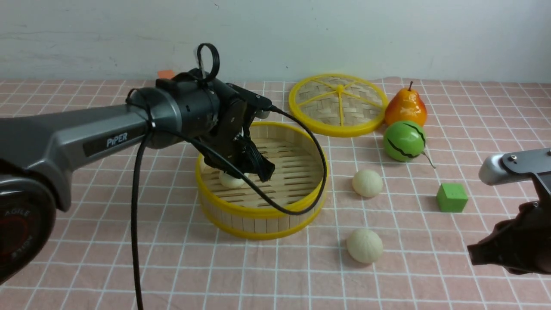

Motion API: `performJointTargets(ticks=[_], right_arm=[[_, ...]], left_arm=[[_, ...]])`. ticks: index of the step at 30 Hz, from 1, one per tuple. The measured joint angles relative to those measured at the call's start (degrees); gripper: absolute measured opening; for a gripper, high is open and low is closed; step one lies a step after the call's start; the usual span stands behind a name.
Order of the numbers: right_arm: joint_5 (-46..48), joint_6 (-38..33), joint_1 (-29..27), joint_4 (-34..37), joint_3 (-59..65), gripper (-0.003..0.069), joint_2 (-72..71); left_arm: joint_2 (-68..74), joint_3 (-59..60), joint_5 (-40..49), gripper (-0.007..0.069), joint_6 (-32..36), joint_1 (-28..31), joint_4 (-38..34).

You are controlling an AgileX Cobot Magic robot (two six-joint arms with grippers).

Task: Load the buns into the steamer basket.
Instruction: Use the left arm to put the steamed stuffed bun into the steamer, then use the right arm to grab a steamed stuffed bun

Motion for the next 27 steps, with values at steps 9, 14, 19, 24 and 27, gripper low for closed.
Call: performJointTargets(ticks=[9,14,19,24,27], right_arm=[[10.0,-4.45,4.07,4.5,-9.05,0.0252,5.25],[11.3,-4.88,11.19,3.9,-16.96,0.0387,14.03],[10.0,-4.88,13.45,2.01,-23.15,0.0414,23.22],[8.44,-4.88,13.45,1.25,-27.83,0.0414,31.86],[5.79,-4.88,13.45,0.16,-28.84,0.0386,36.56]], left_arm=[[-3.11,-8.07,10.04,0.0657,0.21,-0.12,-4.45],[-12.95,-10.28,15.65,0.059,1.05,-0.12,-4.6],[-23.73,-10.55,21.61,0.0461,1.24,-0.12,-4.81],[-34.17,-6.66,24.71,0.0338,1.05,-0.12,-5.17],[-40.64,-0.49,24.9,0.0275,0.5,-0.12,-5.64]])
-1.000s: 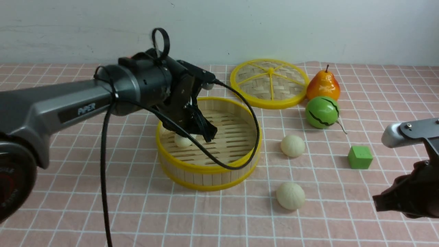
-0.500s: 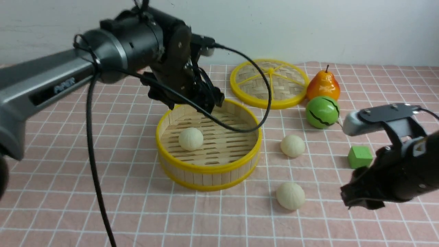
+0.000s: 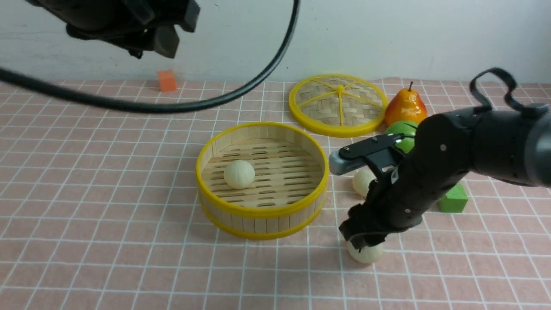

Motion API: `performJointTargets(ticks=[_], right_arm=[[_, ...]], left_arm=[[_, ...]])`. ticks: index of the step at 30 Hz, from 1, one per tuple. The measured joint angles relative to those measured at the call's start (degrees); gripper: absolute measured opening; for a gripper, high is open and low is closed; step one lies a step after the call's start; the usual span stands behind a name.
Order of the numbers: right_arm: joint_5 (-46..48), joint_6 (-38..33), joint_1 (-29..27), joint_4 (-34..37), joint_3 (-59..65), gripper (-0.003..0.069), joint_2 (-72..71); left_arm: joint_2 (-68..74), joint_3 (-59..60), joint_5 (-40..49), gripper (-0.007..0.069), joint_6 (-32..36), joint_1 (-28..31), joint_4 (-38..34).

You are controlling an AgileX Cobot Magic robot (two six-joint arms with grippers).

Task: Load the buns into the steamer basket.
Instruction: Use the right arm to grab a steamed stuffed bun, then use the right arm to put the steamed stuffed bun into the steamer

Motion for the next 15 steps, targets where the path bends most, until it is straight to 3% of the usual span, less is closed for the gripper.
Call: performJointTargets(ticks=[3,6,7,8,15], right_arm=[[-1.81,-0.06,0.0,-1.93,-0.45,0.0328,2.69],[-0.61,-0.06,0.0,-4.62,-2.17,0.0154,3.44],[2.13,-0.06,0.07,-5.9,-3.47,0.0062,3.02],[3.96,-0.06,0.12,-6.51,-4.4,0.0034,2.77],[11.12,-3.07,1.0,-6.46,-18.43,0.0016,0.74]], left_arm=[[-5.12,5.91,0.0,0.0236,-0.63,0.0,-0.05],[-12.52,14.85,-0.06,0.0208,-2.25,0.0,1.74],[-16.2,19.28,-0.31,0.0203,-3.36,0.0,3.18],[-19.02,22.59,-0.74,0.0202,-4.37,0.0,4.42],[-35.66,46.18,-6.81,0.0199,-11.88,0.0,11.21]])
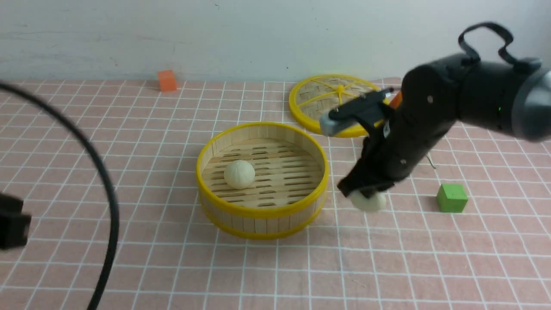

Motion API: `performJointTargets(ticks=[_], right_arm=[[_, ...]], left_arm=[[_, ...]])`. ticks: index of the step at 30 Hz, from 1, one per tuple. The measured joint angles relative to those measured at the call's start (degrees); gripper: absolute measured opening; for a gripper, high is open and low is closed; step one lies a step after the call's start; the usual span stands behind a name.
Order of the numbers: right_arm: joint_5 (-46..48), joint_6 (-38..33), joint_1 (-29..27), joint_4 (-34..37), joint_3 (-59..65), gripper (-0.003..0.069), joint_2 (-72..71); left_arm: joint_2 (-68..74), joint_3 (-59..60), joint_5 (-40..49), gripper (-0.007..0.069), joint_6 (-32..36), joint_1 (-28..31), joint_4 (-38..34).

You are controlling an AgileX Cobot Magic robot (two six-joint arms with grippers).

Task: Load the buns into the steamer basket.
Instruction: Use the right arm to put the steamed stuffed bun into the steamer, then use the right arm to grab a steamed stuffed bun

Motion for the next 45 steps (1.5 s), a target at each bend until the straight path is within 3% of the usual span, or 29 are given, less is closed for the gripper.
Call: performJointTargets(ticks=[4,8,13,20,21,22,26,29,36,45], right_arm=[[-3.23,-5.55,3.65,1.74,-10.82,0.0016,3.86],[-7.56,-7.78,6.32,1.24,-17.16,0.0016,11.97],[-7.66,-7.96,6.93,-1.17,-21.93,0.0067,21.72],[-0.15,-7.96,7.69,-2.2,-28.52,0.0442,24.34],[0.7,-7.96,7.69,-2.2,-29.18,0.0464,24.34],[3.84,-7.4,7.69,-2.69,-32.1,0.0553,23.71],[8.41,-3.99,6.44,-4.71,-38.97,0.064,20.76],[11.27,-1.1,3.39,-6.73,-42.26,0.0639,18.53],[21.78,4.82,-6.64,-2.2,-41.23,0.0503,23.88],[22.13,4.82,-8.7,-1.31,-40.66,0.0437,30.94]], left_arm=[[-7.39,15.82,-15.19,0.0199,-1.39,0.0,0.57],[-11.85,23.24,-27.83,0.0199,-1.74,0.0,0.7],[-15.7,24.61,-32.3,0.0199,-1.79,0.0,1.26],[-16.42,24.78,-32.58,0.0199,-1.79,0.0,1.68],[-16.42,24.78,-32.63,0.0199,-1.79,0.0,1.68],[-16.42,24.78,-32.64,0.0199,-1.8,0.0,1.73],[-16.42,24.78,-32.64,0.02,-1.86,0.0,2.03],[-16.42,24.78,-32.64,0.02,-1.86,0.0,2.33],[-16.42,24.78,-32.71,0.0206,-1.86,0.0,2.6],[-16.42,24.78,-32.71,0.0215,-1.92,0.0,3.83]])
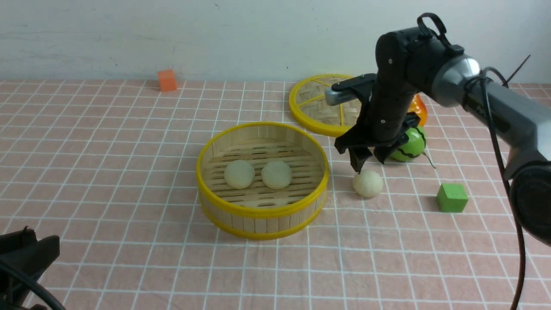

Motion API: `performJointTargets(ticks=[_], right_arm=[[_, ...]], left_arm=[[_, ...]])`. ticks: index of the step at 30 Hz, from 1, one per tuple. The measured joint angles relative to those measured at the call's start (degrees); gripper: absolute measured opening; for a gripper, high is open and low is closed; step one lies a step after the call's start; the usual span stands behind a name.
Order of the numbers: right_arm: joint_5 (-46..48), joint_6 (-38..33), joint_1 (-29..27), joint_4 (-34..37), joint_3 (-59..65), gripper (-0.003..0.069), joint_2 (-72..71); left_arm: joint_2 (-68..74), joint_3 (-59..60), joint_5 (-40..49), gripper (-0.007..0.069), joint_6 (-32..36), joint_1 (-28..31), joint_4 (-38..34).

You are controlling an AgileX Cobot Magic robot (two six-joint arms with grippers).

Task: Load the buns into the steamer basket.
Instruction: Use the right arm to grab a steamed stuffed bun

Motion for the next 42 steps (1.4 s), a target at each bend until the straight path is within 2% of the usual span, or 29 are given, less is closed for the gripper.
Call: performJointTargets(ticks=[5,12,15,22,26,29,31,36,39,41,42], right_arm=[[-0.06,0.0,0.0,-0.41,0.11,0.0432,1.75],[-0.18,0.05,0.0,1.3,0.17,0.0363,1.96],[-0.18,0.25,0.0,1.07,0.21,0.0367,1.77],[-0.17,0.26,0.0,0.91,2.15,0.0501,-4.88],[-0.27,0.26,0.0,0.53,5.34,0.0528,-6.19],[-0.6,0.26,0.11,0.44,9.63,0.051,-5.39],[-1.09,0.26,0.18,0.1,10.93,0.0486,-4.78],[-1.65,0.12,0.38,-0.89,11.86,0.0318,-2.99],[-1.49,-1.12,0.4,-1.72,10.69,0.012,-2.99],[-0.84,-1.85,0.45,-1.9,9.44,0.0038,-2.99],[-0.77,-1.86,0.45,-1.9,9.3,0.0027,-2.99]], left_arm=[[0.0,0.0,0.0,0.0216,-0.01,0.0,0.57],[0.0,0.0,0.0,0.0216,-0.01,0.0,0.81],[0.0,0.0,0.0,0.0216,-0.01,0.0,0.87],[0.0,0.0,0.0,0.0216,-0.01,0.0,1.26],[0.0,0.0,0.0,0.0217,-0.01,0.0,1.26],[0.0,0.0,0.0,0.0217,-0.01,0.0,1.28],[0.0,0.0,0.0,0.0217,-0.01,0.0,1.28],[0.0,0.0,0.0,0.0221,-0.01,0.0,1.28],[0.0,0.0,0.0,0.0227,-0.01,0.0,1.28],[0.0,0.0,0.0,0.0228,-0.01,0.0,1.28],[0.0,0.0,0.0,0.0228,-0.01,0.0,1.28]])
